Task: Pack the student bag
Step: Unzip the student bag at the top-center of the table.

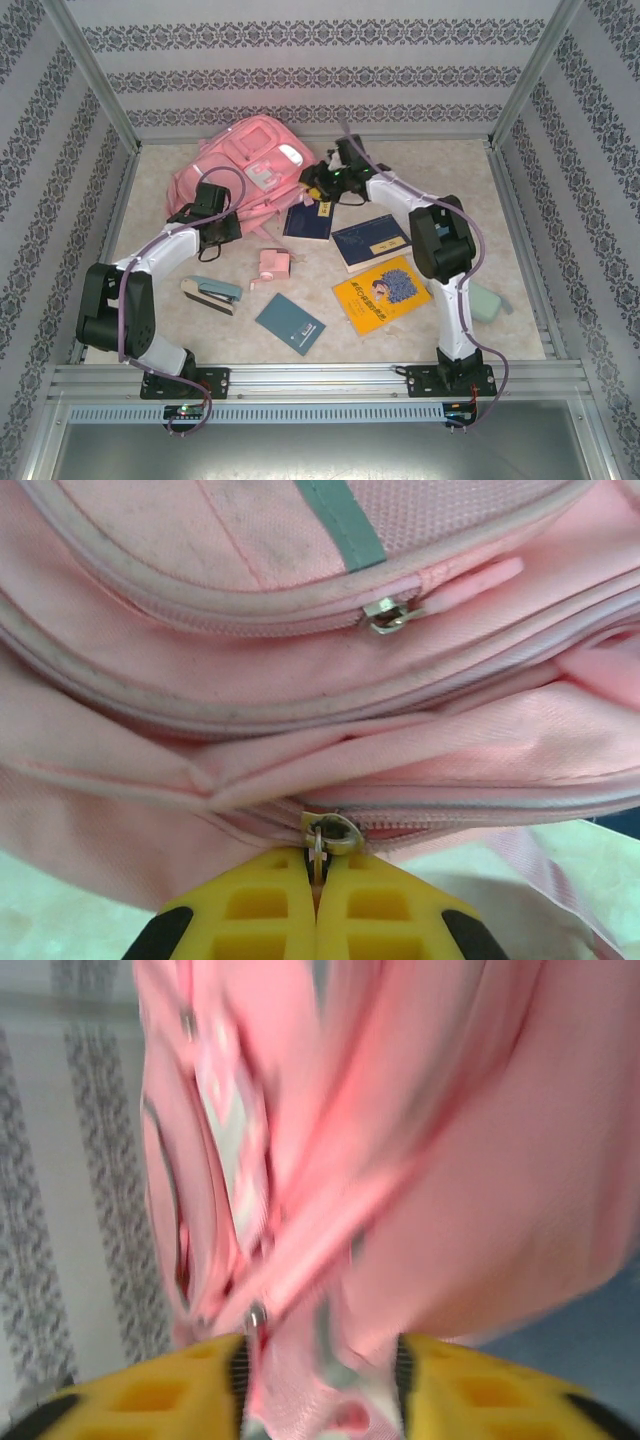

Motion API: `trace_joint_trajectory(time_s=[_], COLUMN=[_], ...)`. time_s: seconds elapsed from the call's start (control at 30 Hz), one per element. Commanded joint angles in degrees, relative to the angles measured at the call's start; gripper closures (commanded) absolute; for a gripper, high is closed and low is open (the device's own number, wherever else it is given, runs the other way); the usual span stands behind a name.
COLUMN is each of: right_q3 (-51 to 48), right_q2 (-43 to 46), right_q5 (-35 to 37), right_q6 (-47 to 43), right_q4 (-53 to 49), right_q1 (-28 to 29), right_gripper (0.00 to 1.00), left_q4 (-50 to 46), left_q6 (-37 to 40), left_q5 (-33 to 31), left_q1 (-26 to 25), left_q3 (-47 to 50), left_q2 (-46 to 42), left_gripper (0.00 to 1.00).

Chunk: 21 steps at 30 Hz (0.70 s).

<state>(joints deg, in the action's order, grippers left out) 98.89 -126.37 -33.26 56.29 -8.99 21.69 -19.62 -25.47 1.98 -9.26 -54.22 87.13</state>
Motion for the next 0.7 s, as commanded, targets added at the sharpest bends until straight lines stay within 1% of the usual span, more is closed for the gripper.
trace_joint_trajectory(time_s=[0.0,0.1,0.27,0.37,0.47,0.57,0.67], right_q3=[0.87,-2.64,-10.97,-16.57,-21.29,-24.97,-25.59], right_q2=[1.77,4.43,10.43,14.03,16.68,16.98,15.06], right_q5=[7.18,8.75,9.28,9.43,9.74,8.69,7.92], right_q6=[-2.48,-2.38,-0.59,1.69,4.67,8.94,12.19], right_q4=[-1.19,-1.15,0.13,1.85,3.83,8.22,11.8], right_q1=[-3.64,-2.79,0.1,2.28,4.65,7.12,9.16], right_gripper=[0.48,0.47,0.46,0.46,0.45,0.45,0.45], left_q4=[-0.61,-0.6,-0.61,-0.68,0.08,0.0,-0.48], left_q6=[1.09,0.52,-2.29,-3.87,-5.34,-5.2,-5.01], left_q5=[2.01,4.88,7.13,6.19,6.85,7.45,7.34], left_q1=[-0.98,-4.57,-10.97,-14.55,-16.49,-18.52,-19.86], left_q3=[-0.62,-2.4,-5.01,-5.66,-5.29,-5.78,-6.17], left_q2=[-0.81,0.22,1.85,2.15,2.29,3.09,3.67], left_gripper=[1.0,1.0,1.0,1.0,1.0,1.0,1.0])
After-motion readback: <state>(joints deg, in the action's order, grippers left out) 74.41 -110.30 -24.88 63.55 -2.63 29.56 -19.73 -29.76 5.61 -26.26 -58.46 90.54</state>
